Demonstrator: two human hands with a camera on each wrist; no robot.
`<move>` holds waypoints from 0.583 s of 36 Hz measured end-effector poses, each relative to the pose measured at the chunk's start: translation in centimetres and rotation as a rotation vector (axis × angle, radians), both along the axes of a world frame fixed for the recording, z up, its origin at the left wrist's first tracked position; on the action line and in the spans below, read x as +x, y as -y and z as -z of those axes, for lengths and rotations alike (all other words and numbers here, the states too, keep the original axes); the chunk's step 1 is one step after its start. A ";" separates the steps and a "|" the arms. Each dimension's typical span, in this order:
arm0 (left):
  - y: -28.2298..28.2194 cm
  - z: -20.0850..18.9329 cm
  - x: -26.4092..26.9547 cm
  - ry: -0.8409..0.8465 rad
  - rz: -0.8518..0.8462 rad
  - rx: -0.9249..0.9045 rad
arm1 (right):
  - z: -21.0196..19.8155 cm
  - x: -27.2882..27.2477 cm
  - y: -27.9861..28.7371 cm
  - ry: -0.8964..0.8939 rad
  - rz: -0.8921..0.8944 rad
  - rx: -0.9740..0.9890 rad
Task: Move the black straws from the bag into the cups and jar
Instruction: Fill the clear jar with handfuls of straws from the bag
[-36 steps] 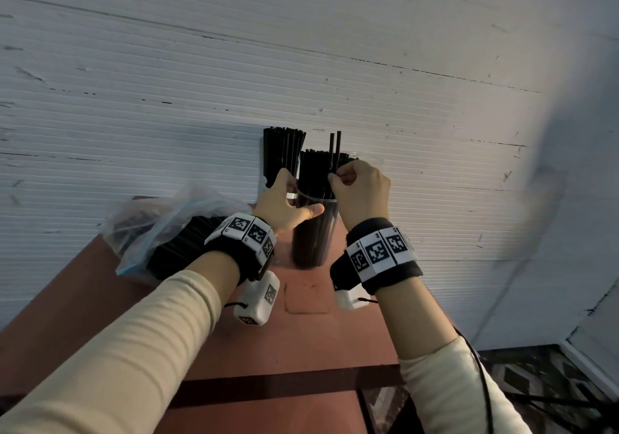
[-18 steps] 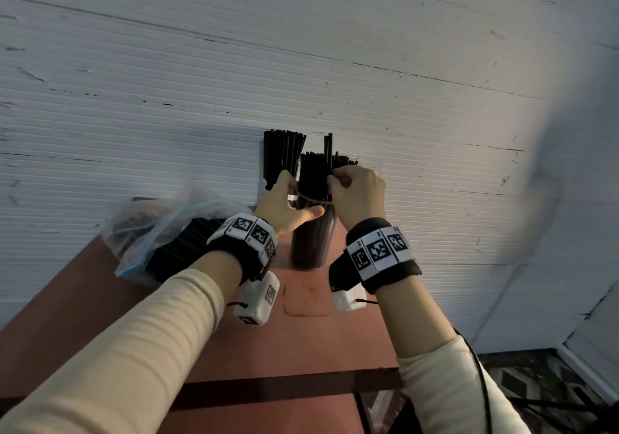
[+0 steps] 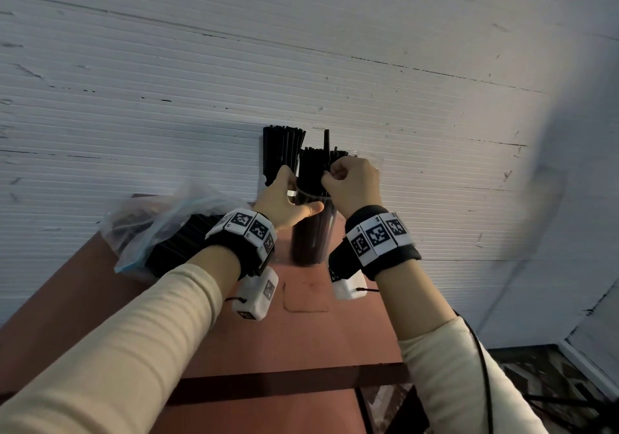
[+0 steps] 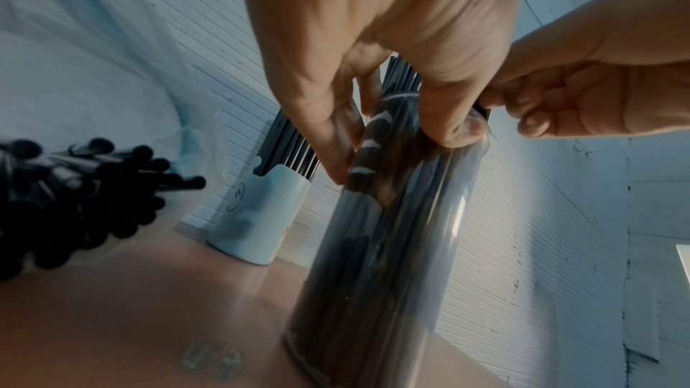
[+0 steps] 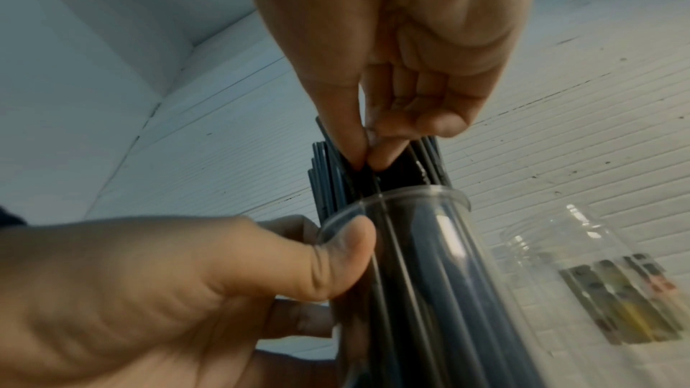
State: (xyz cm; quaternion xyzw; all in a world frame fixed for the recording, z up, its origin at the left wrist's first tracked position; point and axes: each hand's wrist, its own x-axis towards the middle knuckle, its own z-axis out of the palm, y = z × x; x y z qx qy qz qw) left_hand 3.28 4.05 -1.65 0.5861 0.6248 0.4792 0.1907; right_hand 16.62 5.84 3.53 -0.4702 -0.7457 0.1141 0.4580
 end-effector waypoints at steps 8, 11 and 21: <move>-0.2 0.1 -0.1 0.001 0.011 0.006 | 0.0 0.2 -0.3 -0.009 0.004 -0.001; -0.5 0.2 -0.2 -0.006 0.014 0.005 | 0.1 0.1 -0.5 0.021 -0.019 0.001; -0.8 0.6 -0.6 0.031 0.056 0.023 | 2.2 0.4 -0.4 0.074 -0.028 -0.047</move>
